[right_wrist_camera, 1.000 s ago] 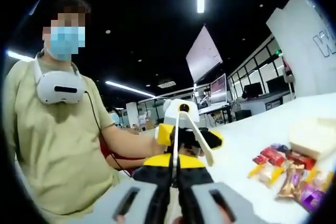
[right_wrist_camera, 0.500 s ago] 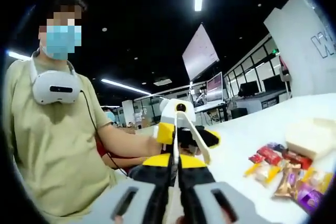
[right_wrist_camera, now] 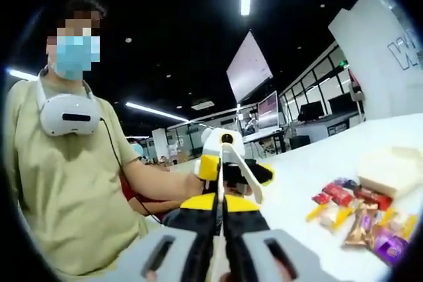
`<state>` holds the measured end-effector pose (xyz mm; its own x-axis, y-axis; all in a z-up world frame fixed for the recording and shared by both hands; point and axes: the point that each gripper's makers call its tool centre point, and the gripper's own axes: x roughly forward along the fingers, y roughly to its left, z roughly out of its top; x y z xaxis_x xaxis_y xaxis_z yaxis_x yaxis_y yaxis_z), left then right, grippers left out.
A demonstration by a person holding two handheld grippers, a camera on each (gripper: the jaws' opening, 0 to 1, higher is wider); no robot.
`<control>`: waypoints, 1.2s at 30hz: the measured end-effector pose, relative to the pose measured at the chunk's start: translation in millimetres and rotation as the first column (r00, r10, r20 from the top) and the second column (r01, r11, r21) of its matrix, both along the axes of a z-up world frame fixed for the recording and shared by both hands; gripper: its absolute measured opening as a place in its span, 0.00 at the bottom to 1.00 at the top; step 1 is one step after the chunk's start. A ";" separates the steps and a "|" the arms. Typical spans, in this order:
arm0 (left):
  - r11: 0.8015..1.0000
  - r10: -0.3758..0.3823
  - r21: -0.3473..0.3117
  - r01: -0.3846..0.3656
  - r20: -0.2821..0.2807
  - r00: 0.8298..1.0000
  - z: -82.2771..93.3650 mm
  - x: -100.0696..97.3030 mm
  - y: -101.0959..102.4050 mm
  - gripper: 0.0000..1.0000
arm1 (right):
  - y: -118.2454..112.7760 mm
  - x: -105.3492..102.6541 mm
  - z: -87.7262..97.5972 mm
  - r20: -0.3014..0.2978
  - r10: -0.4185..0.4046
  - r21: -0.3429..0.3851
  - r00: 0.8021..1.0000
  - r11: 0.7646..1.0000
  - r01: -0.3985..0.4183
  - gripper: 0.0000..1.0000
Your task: Place the target food into the container with the food tongs after gripping and lifting it, then release it inside without dropping or visibly crushing the food.
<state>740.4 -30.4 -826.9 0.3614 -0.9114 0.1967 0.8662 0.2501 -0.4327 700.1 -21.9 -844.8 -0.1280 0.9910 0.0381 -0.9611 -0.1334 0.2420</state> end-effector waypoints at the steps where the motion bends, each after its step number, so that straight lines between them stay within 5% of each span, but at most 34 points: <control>1: 1.000 -0.012 0.007 0.012 0.000 1.000 -1.0 -2.1 -0.4 0.29 | 0.2 -1.2 0.0 0.003 0.004 -0.001 1.000 1.000 -0.004 0.00; 36: 0.999 -0.030 0.020 0.029 0.029 0.999 1.6 -6.1 -4.0 0.31 | -5.5 -4.9 6.9 0.039 0.035 -0.032 0.999 0.999 -0.034 0.00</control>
<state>734.3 -34.4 -825.4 0.3286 -0.9254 0.1890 0.8854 0.2322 -0.4026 695.1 -27.4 -837.9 -0.1631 0.9866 0.0013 -0.9649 -0.1598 0.2084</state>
